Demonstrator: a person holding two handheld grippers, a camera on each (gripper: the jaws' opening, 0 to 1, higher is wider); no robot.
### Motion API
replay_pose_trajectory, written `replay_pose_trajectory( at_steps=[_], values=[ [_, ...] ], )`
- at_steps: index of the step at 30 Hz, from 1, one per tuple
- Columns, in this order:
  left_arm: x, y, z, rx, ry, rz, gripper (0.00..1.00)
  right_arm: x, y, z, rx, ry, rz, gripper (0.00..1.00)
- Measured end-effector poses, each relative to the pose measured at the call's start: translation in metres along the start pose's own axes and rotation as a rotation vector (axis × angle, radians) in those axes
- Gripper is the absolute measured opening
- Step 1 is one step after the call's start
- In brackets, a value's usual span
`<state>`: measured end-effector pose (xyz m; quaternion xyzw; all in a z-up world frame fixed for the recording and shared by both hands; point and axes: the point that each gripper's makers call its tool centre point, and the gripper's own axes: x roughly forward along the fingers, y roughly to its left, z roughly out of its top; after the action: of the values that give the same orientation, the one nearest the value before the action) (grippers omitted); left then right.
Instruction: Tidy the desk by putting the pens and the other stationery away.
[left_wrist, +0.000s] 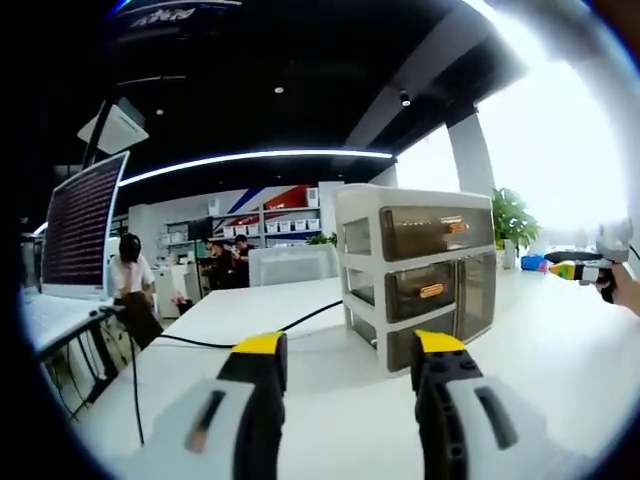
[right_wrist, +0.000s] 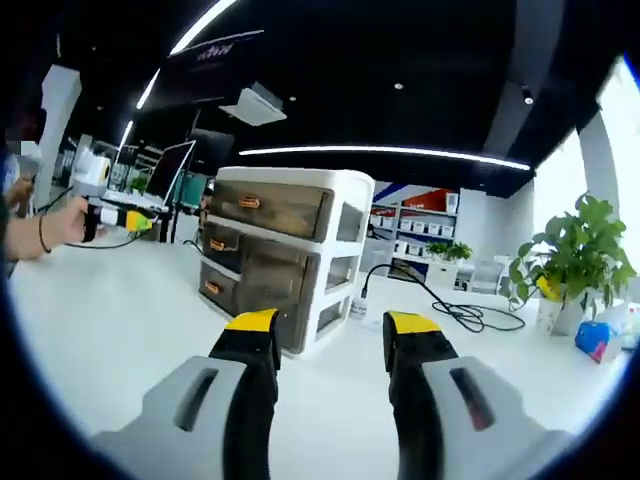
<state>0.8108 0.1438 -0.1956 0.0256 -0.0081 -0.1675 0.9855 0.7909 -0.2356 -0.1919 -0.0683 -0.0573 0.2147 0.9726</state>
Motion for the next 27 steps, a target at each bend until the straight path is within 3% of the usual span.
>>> replay_pose_trajectory(
  at_steps=[4,7,9,12,14,19,21,27],
  values=[
    [-0.001,-0.003,0.002,-0.038,0.010,-0.029,0.56,-0.006,-0.012,0.004,0.006,0.012,-0.029,0.44],
    [-0.007,-0.008,0.014,-0.070,-0.008,-0.062,0.63,-0.012,-0.012,0.013,-0.031,0.011,-0.046,0.44],
    [-0.010,-0.010,0.019,-0.068,-0.023,-0.067,0.65,-0.013,-0.012,0.016,-0.025,0.015,-0.044,0.44],
    [-0.013,-0.010,0.028,-0.068,-0.051,-0.065,0.66,-0.018,-0.012,0.012,-0.023,0.075,-0.068,0.39],
    [-0.016,-0.007,0.033,-0.078,-0.067,-0.049,0.68,-0.020,-0.011,0.017,-0.040,0.058,-0.076,0.37],
    [-0.022,-0.003,0.044,-0.106,-0.113,-0.021,0.71,-0.015,0.004,0.021,0.026,0.019,-0.003,0.40],
    [-0.021,-0.005,0.045,-0.135,-0.123,-0.038,0.74,-0.011,0.011,0.029,0.058,-0.062,0.024,0.44],
    [-0.011,-0.012,0.030,-0.091,-0.066,-0.041,0.84,-0.001,0.019,0.017,0.052,-0.018,0.031,0.80]
  ],
)
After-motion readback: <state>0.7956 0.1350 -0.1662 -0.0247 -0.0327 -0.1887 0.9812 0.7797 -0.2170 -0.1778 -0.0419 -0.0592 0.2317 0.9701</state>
